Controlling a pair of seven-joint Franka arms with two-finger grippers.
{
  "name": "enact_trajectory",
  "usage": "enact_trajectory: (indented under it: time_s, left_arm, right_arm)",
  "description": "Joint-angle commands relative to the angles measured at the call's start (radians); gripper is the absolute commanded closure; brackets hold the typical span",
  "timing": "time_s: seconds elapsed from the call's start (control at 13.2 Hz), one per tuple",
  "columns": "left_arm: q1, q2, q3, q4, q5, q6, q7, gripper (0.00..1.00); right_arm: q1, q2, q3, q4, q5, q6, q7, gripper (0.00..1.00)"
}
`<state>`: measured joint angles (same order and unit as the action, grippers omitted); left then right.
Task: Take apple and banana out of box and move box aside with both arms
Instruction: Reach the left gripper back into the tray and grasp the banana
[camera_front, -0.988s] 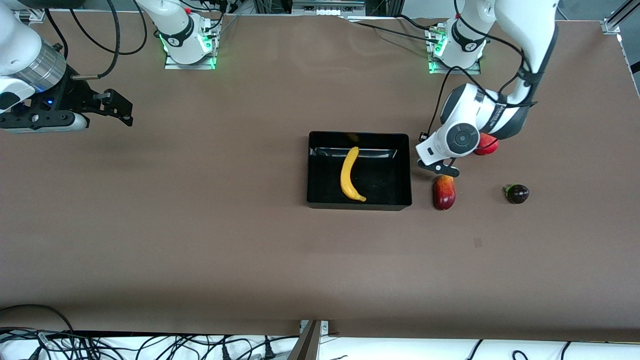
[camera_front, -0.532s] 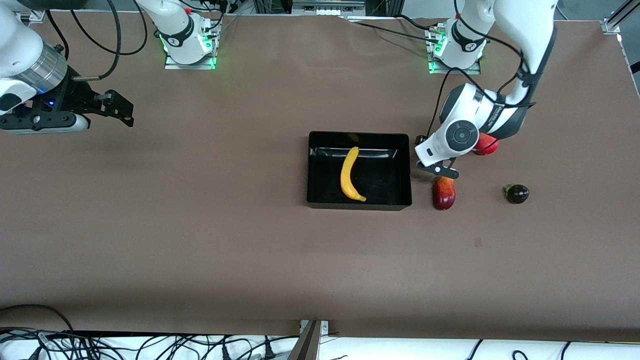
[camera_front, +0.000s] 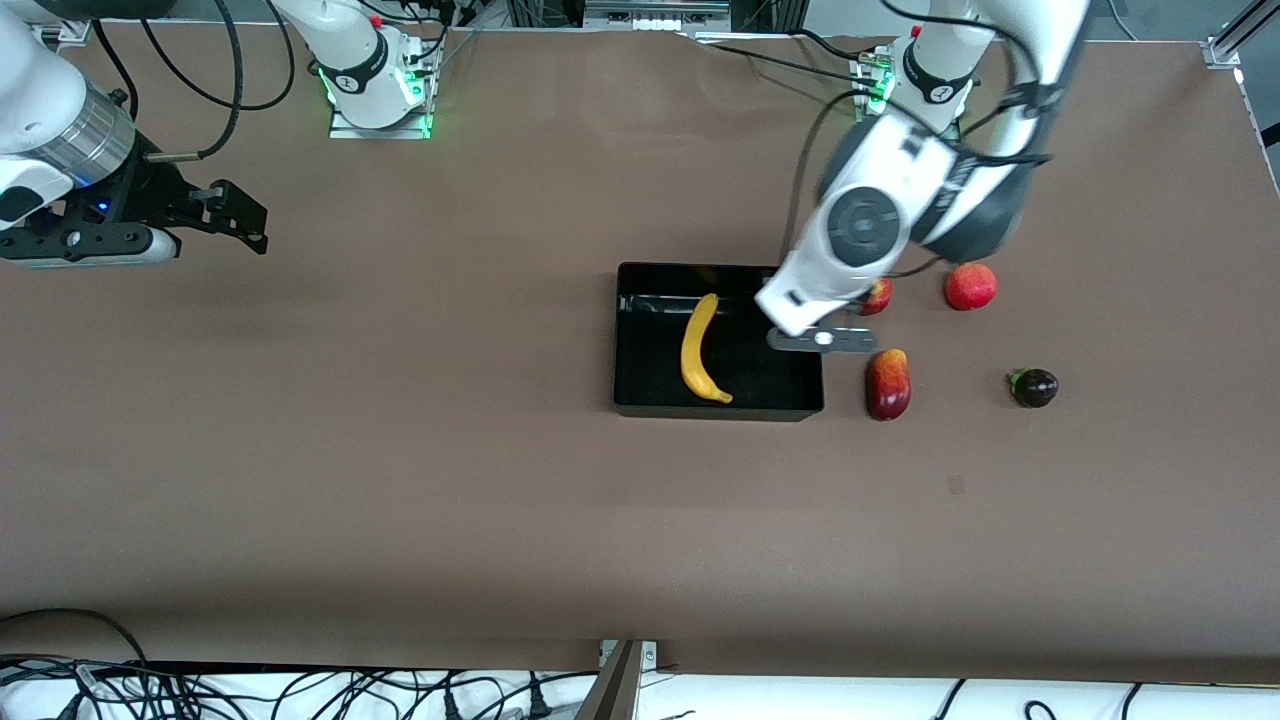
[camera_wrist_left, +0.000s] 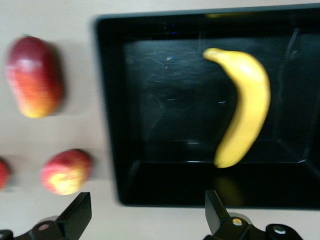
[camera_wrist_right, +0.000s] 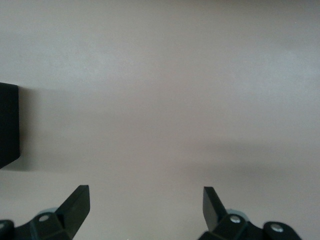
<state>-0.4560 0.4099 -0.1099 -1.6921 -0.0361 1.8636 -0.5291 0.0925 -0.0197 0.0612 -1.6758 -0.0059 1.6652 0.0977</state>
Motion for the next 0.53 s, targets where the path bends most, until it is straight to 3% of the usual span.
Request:
enact_trajectory:
  time_s: [0.0, 0.23, 0.46]
  left_arm:
    - [-0.045, 0.147, 0.009, 0.115, -0.027, 0.134, -0.031, 0.00]
    - [-0.113, 0.240, 0.009, 0.098, -0.028, 0.288, -0.037, 0.00]
    - [-0.142, 0.297, 0.009, 0.075, -0.027, 0.350, -0.035, 0.00]
  right_arm:
    - [0.012, 0.009, -0.003, 0.021, 0.003, -0.005, 0.004, 0.00]
    - [0.015, 0.007, -0.001, 0.021, 0.001, -0.005, 0.002, 0.00]
    - [0.015, 0.007, -0.001, 0.021, 0.001, -0.005, 0.002, 0.00]
